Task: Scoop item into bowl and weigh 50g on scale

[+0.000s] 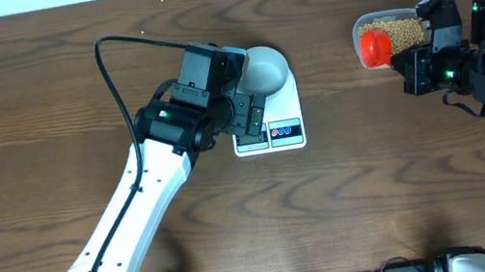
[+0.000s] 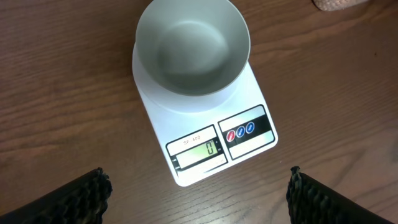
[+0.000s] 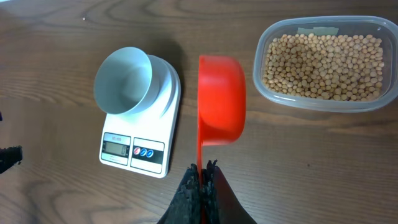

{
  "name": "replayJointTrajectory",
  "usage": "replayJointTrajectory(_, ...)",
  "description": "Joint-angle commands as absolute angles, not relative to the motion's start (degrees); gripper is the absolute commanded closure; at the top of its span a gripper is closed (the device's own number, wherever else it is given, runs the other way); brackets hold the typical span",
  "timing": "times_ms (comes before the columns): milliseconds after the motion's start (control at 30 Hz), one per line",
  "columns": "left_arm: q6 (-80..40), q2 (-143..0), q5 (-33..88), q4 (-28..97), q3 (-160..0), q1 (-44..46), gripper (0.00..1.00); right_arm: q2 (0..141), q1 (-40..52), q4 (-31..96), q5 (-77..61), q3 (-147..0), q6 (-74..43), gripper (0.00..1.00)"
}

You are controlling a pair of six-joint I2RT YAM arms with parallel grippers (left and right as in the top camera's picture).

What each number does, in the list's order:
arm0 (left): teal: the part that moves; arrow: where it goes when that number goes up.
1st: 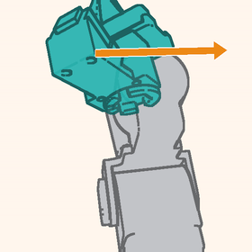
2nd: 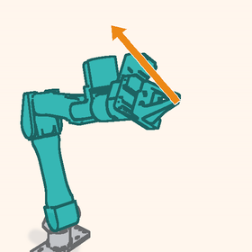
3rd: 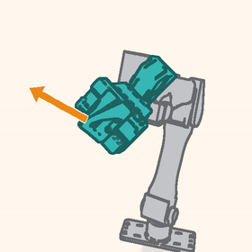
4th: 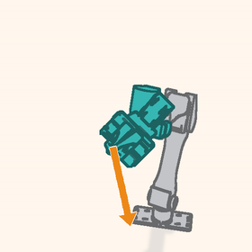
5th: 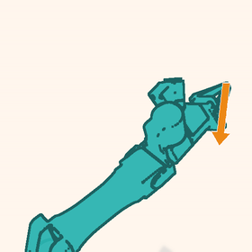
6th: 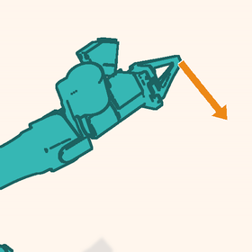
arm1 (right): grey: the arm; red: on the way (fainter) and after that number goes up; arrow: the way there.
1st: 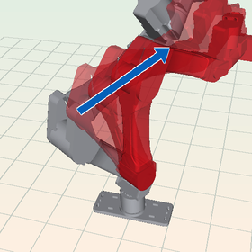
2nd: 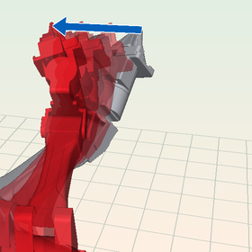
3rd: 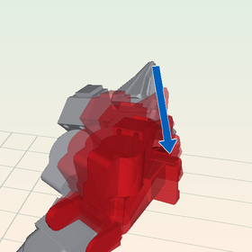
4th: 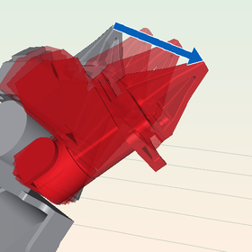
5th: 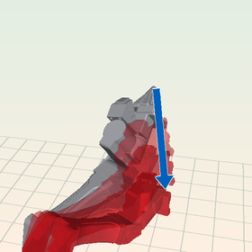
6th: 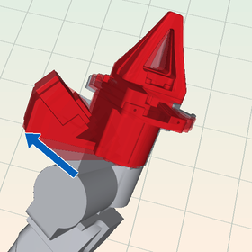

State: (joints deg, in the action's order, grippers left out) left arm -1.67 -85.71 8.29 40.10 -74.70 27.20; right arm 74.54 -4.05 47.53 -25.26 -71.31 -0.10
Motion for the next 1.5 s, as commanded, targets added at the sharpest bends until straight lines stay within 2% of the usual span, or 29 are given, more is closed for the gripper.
replayJointTrajectory(0, -1.8, -84.97, 8.36, 40.32, -74.7, 27.07, 0.07, 74.11, -4.4, 47.59, -26.09, -72.53, 0.93, 0.99)
replayJointTrajectory(1467, -1.8, -84.97, 8.36, 40.29, -74.7, 27.07, 0.07, 74.11, -4.43, 49.3, -26.02, -72.53, 0.95, 0.99)
